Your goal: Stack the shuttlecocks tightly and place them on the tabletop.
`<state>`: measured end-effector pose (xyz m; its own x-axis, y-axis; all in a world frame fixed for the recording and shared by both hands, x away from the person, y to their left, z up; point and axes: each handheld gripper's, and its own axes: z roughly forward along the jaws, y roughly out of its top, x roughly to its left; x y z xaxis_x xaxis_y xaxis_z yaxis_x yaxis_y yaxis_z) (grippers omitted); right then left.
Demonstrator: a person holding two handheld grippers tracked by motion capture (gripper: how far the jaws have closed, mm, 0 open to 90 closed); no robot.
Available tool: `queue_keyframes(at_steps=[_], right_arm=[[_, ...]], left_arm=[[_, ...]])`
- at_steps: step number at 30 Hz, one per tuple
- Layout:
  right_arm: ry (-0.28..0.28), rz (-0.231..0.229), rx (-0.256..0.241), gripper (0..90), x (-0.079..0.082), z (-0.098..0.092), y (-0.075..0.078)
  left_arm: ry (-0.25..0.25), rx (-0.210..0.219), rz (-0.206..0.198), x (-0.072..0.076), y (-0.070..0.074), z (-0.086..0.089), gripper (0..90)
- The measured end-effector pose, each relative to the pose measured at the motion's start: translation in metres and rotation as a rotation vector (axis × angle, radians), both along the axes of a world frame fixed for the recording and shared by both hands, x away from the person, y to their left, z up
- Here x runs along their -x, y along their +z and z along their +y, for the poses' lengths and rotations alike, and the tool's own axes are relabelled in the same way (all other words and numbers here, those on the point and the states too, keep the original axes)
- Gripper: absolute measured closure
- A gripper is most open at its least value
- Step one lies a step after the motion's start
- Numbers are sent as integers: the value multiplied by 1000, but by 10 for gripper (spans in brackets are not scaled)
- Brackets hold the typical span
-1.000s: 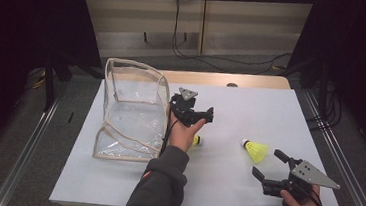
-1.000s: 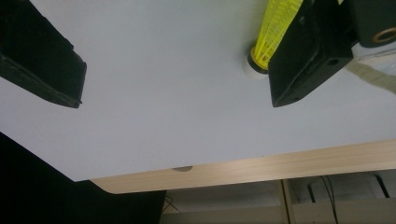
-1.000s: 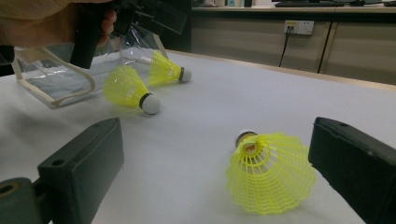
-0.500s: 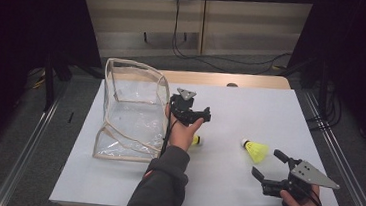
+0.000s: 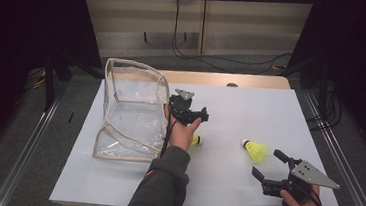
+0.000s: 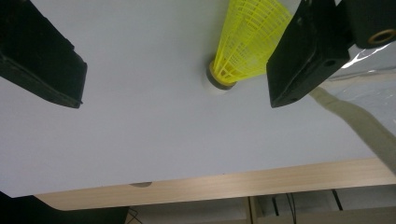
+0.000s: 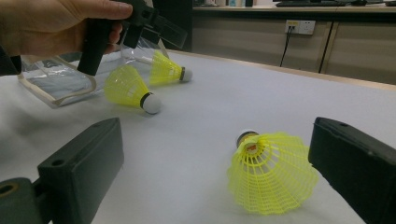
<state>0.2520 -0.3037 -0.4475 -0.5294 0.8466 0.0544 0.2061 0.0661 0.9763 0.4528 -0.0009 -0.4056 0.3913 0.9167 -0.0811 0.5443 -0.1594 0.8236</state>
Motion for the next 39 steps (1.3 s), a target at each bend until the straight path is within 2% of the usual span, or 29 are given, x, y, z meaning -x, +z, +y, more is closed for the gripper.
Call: queue_keyframes(at_steps=[7,22,32,35,39], right_arm=[[1,1,1,29,0,0,0],[2,0,3,29,0,0,0],[2,-1,3,29,0,0,0],[0,-7,4,29,0,-1,0],[-1,-3,3,29,0,-1,0]], left_arm=[[19,-16,1,-1,-1,0,45],[43,-22,76,-1,-8,0,41],[63,-36,101,-4,-13,1,41],[51,-46,106,-3,-13,1,43],[68,-41,111,-4,-15,1,43]])
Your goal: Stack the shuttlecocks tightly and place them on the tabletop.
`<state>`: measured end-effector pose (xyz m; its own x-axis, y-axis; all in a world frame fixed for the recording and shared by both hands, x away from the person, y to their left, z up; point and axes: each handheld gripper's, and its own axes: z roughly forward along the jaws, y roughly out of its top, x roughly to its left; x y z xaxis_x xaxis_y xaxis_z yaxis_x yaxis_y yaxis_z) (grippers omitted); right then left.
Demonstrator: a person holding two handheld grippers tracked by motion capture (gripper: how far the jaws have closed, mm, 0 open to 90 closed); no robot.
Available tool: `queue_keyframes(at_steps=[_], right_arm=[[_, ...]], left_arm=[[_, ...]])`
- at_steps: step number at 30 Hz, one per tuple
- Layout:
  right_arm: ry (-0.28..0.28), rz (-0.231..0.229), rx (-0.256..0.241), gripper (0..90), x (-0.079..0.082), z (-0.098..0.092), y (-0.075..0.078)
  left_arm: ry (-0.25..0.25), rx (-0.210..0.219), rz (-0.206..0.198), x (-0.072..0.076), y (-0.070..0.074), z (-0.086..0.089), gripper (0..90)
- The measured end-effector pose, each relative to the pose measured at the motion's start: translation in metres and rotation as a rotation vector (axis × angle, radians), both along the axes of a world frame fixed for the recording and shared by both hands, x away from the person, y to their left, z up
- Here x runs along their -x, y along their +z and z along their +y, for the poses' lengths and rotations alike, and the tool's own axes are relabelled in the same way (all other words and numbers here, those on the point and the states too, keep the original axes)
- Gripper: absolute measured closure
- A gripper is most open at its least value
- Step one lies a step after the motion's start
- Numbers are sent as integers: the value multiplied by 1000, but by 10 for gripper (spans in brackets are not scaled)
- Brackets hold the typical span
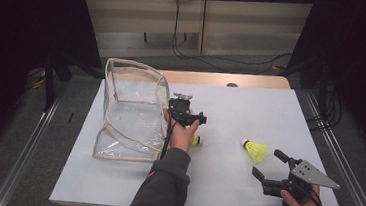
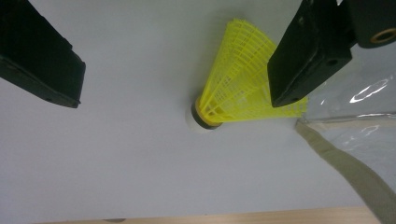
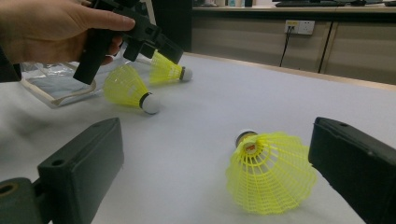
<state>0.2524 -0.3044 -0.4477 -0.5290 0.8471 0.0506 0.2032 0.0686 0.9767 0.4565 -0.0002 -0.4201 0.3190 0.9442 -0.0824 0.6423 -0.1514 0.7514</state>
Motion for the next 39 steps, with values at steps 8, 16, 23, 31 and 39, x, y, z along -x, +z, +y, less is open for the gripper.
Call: queue_keyframes(at_steps=[8,16,23,31,39], right_arm=[[1,0,-1,29,0,0,0],[2,2,-1,29,0,0,0],[2,-2,-2,29,0,0,1],[0,-9,0,29,1,0,2],[-1,-8,-5,29,1,-1,2]], left_arm=[[-3,11,1,-1,-1,0,46],[-1,4,14,1,2,0,44],[30,-10,44,4,5,-1,47],[66,-25,60,3,3,0,58],[66,-8,55,-3,-3,1,45]])
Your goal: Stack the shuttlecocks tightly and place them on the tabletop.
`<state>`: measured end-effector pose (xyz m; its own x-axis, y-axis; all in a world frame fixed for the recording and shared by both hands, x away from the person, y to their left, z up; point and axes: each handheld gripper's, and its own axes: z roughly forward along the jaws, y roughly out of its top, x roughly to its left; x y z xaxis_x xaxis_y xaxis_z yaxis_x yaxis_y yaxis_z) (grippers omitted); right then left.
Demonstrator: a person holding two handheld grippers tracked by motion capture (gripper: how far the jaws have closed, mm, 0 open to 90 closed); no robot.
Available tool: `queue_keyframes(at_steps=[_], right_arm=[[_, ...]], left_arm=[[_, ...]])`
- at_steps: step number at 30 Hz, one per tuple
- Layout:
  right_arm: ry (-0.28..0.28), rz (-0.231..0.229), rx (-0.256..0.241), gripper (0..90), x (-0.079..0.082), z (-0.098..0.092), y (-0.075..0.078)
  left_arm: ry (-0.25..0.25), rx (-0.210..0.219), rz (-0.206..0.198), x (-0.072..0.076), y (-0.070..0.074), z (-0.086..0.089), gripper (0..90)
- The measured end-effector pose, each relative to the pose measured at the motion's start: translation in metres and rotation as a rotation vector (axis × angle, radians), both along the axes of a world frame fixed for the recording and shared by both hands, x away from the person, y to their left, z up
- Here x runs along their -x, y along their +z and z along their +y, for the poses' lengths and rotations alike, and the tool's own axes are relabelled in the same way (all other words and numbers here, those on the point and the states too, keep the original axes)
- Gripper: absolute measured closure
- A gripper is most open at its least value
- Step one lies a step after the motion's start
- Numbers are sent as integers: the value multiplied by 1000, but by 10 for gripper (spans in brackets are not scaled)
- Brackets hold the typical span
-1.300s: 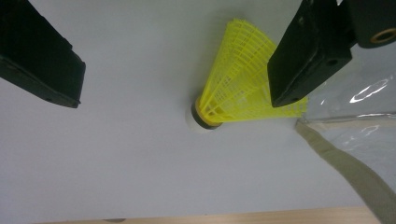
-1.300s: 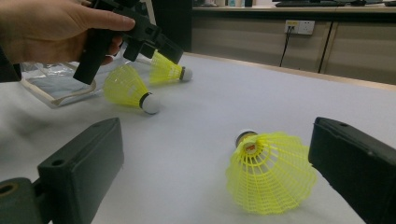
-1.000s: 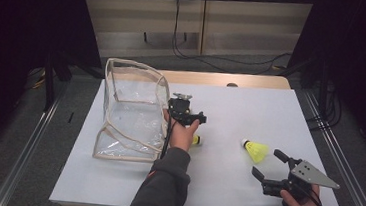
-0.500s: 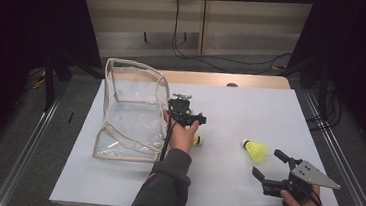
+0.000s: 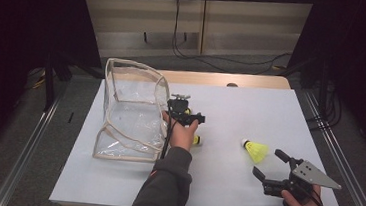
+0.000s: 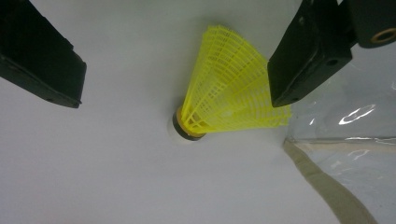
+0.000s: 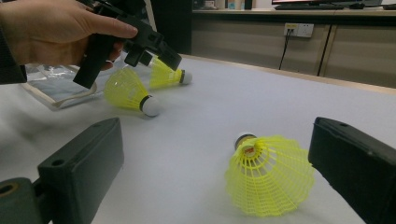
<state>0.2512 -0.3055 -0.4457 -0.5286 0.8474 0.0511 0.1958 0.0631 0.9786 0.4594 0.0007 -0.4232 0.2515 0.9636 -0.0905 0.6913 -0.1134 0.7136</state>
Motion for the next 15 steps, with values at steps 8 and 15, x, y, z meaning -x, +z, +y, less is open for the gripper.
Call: queue_keyframes(at_steps=[8,15], right_arm=[[-2,-1,1,29,0,0,0],[0,-2,2,29,0,0,0]], left_arm=[[-18,21,-4,-1,-1,0,75],[-43,23,1,0,-1,0,77]])
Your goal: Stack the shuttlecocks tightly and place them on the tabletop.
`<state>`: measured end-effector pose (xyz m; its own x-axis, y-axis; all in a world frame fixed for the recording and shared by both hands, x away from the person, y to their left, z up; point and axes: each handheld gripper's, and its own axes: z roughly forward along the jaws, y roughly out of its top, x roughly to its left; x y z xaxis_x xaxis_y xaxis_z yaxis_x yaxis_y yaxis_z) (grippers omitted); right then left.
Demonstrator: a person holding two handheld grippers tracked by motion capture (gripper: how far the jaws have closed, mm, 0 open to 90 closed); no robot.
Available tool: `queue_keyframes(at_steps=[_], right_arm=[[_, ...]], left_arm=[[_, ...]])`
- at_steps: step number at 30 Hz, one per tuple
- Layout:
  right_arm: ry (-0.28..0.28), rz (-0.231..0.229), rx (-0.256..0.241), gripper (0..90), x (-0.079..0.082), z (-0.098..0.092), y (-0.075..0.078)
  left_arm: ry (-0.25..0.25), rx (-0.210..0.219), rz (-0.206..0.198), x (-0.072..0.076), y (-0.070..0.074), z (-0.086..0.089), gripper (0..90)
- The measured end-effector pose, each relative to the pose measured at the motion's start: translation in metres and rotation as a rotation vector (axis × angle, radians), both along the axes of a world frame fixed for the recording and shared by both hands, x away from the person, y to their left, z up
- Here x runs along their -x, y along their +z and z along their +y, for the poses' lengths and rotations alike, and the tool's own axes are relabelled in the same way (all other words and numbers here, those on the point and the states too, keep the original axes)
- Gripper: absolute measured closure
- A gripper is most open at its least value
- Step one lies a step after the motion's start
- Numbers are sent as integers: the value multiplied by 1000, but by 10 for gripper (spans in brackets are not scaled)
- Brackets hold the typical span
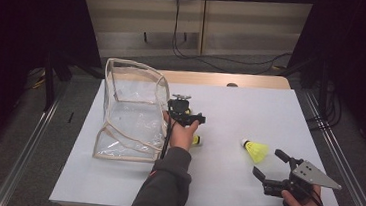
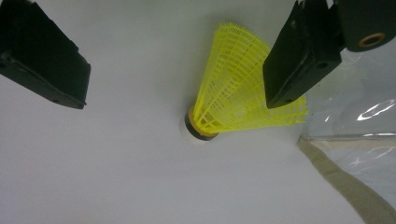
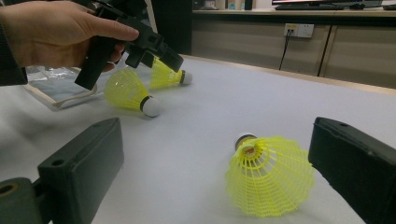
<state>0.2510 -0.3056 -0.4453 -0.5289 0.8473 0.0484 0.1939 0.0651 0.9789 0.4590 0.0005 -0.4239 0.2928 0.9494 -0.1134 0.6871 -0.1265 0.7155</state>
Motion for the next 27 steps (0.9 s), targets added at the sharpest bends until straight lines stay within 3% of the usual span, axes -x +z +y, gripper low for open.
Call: queue_keyframes(at_steps=[13,23,27], right_arm=[[1,-3,-3,29,0,0,1],[0,-13,-8,29,1,-2,3],[1,-11,-10,29,1,-2,3]], left_arm=[[62,37,45,0,8,5,72],[71,72,41,-3,8,3,69],[74,87,35,-5,8,3,118]])
